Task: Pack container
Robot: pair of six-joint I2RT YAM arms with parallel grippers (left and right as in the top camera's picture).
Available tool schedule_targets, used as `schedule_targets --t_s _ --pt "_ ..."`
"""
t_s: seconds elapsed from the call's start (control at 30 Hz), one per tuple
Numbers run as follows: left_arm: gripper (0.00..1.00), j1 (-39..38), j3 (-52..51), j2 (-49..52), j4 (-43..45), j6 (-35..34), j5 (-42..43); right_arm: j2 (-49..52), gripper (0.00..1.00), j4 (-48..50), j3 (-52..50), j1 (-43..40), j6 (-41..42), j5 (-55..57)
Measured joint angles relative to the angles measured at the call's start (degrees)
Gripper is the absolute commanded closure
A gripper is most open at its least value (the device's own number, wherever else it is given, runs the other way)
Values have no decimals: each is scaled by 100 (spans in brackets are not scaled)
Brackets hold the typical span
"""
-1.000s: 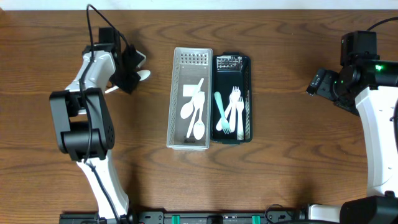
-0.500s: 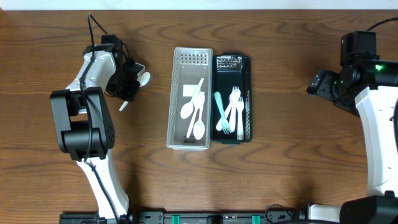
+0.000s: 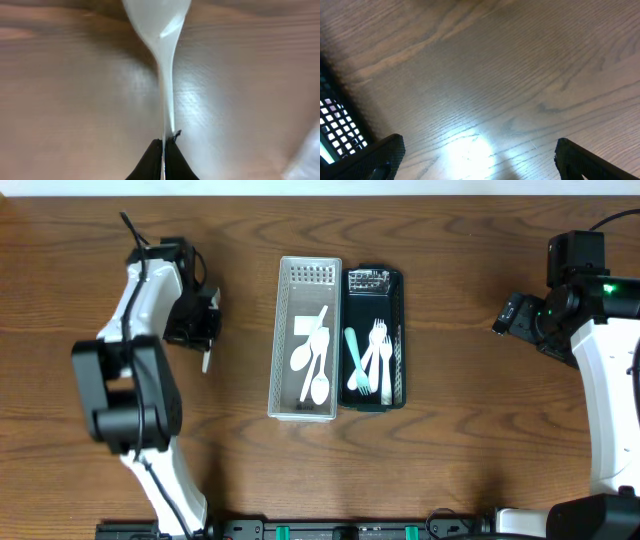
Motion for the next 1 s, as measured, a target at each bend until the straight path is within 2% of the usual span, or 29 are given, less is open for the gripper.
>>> schedule_targets --t_s 0.3,0.47,0.57,0.6,0.63,0.77,0.87,1.0 --pt "94 -809 11 -2365 -22 -586 393 0 1 20 0 0 0 0" --pt "94 -1600 13 -2787 9 -962 619 0 1 15 0 0 0 -7" --pt "94 -1816 11 -2721 -13 -1276 435 0 1 7 0 0 0 -46" --pt "91 -1808 7 -2688 -15 -1390 323 0 1 -2 0 0 0 -50" --pt "84 -1779 -4 -2664 -13 -1462 227 0 1 -4 0 0 0 -70" --pt "40 -1456 -164 -2592 -35 -1720 -74 0 1 -4 0 0 0 -109" --pt "40 -1154 -282 -2581 -188 -1770 -160 0 1 -4 0 0 0 -116" --pt "40 -859 -535 -2579 -706 -1342 -254 0 1 0 0 0 0 -127"
